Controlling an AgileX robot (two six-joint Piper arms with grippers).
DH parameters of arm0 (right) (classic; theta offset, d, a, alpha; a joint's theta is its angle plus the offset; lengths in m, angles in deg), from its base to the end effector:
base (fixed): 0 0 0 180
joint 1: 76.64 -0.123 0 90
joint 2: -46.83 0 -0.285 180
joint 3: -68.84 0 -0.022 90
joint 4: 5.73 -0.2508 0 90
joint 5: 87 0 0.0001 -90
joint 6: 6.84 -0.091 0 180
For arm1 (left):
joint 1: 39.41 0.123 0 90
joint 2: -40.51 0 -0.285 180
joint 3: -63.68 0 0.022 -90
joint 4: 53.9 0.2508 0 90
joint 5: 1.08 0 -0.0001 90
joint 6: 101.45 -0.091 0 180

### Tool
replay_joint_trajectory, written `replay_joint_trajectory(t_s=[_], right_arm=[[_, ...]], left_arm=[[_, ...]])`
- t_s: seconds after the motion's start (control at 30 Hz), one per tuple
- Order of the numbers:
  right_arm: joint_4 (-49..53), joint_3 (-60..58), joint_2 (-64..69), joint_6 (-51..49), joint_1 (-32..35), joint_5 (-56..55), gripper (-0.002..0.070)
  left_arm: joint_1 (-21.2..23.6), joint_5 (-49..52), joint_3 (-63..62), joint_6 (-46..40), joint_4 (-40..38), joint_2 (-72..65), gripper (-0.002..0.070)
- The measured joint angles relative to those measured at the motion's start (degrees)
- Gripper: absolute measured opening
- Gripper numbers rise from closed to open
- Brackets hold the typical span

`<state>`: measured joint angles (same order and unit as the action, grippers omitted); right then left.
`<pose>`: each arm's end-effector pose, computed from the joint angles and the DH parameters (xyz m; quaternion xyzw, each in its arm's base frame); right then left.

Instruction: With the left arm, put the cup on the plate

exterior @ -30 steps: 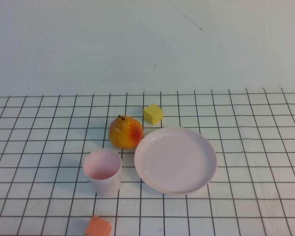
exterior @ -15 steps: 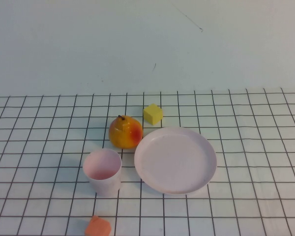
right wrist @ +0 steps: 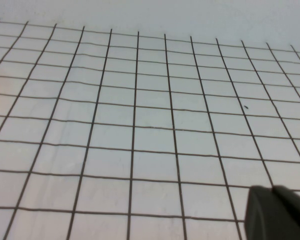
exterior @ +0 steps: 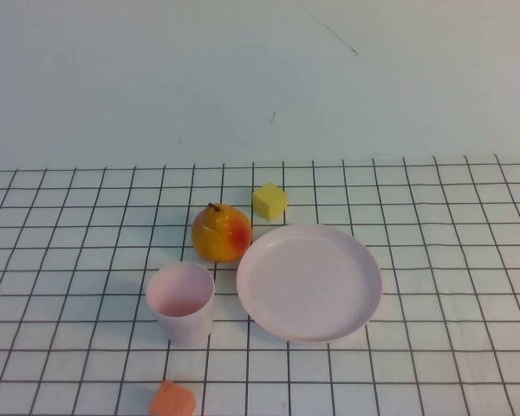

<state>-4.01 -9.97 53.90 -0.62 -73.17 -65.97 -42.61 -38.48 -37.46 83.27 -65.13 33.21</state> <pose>0.0526 -0.0042 0.1715 -0.0273 0.8029 -0.0629 0.5922 0.0352 0.0088 0.2568 -0.0917 0.4096 -0.1088 0.9011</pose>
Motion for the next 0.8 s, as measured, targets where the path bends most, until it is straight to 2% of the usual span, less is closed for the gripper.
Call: replay_joint_trajectory(t_s=[0.17,0.37,0.53,0.8], right_arm=[[0.0,0.0,0.0,0.0,0.0,0.0,-0.0002],[0.0,0.0,0.0,0.0,0.0,0.0,-0.0002],[0.0,0.0,0.0,0.0,0.0,0.0,-0.0002],[0.0,0.0,0.0,0.0,0.0,0.0,-0.0002]], left_arm=[[0.0,2.06,-0.32,0.09,-2.55,0.27,-0.0002],[0.0,35.94,-16.93,-1.96,-1.29,-2.16,-0.0002],[0.0,59.6,-32.66,-2.65,0.7,-14.24,-0.0002],[0.0,81.59,-48.68,-7.16,1.76,-37.97,-0.0002]])
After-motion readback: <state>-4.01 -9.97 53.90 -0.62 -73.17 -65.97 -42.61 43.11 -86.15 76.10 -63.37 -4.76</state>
